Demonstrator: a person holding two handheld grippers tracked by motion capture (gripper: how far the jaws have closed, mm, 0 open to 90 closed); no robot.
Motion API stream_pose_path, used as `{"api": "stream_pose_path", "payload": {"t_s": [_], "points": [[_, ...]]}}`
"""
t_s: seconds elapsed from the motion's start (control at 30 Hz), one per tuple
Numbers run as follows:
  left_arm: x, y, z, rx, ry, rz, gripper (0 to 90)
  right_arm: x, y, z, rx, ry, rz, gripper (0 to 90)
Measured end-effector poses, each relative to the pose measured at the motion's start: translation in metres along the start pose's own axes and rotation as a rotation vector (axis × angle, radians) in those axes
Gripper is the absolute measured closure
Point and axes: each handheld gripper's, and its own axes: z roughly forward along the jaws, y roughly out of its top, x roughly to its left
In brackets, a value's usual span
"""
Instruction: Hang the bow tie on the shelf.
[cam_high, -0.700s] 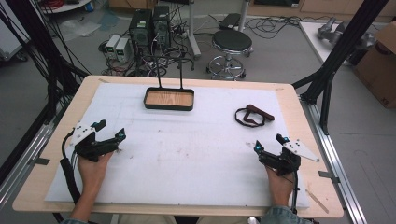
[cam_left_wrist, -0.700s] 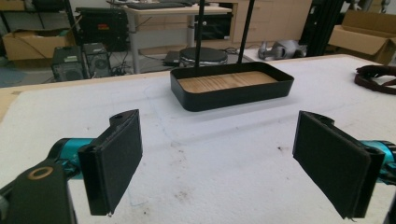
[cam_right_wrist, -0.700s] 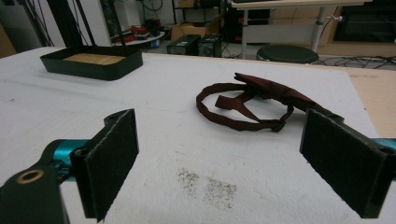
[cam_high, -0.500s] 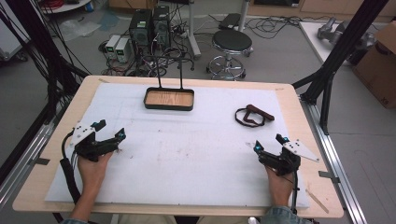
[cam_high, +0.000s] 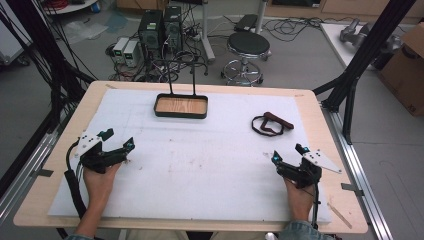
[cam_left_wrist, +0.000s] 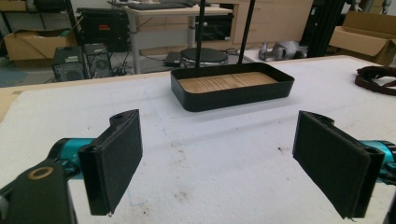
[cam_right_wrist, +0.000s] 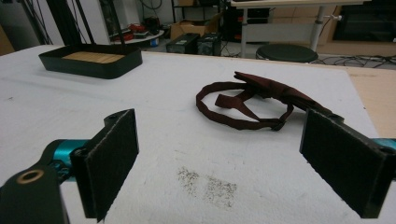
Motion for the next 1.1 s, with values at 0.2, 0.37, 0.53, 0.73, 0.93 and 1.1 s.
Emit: {"api": "stream_pose_path", "payload": {"t_s": [0.2, 0.37, 0.53, 0.73, 0.93, 1.1], "points": [[0.000, 0.000, 0.001, 0.000, 0.000, -0.002, 16.3, -0.001, 0.000, 0.000, -0.001, -0.001, 0.004, 10.8], [0.000, 0.000, 0.001, -0.007, -0.003, -0.005, 16.3, -0.003, 0.001, 0.002, -0.004, 0.009, 0.008, 10.8], [0.000, 0.000, 0.001, -0.011, -0.006, -0.010, 16.7, -0.005, 0.006, 0.006, -0.006, 0.006, -0.035, 10.8], [0.000, 0.000, 0.001, -0.006, -0.005, -0.011, 16.7, -0.019, 0.023, 0.020, 0.019, 0.027, -0.040, 10.8], [0.000, 0.000, 0.001, -0.006, -0.004, -0.010, 16.7, -0.035, 0.035, 0.033, 0.024, 0.021, -0.033, 10.8], [0.000, -0.001, 0.002, 0.001, -0.012, -0.012, 16.7, -0.047, 0.047, 0.043, 0.034, -0.023, -0.063, 15.3]]}}
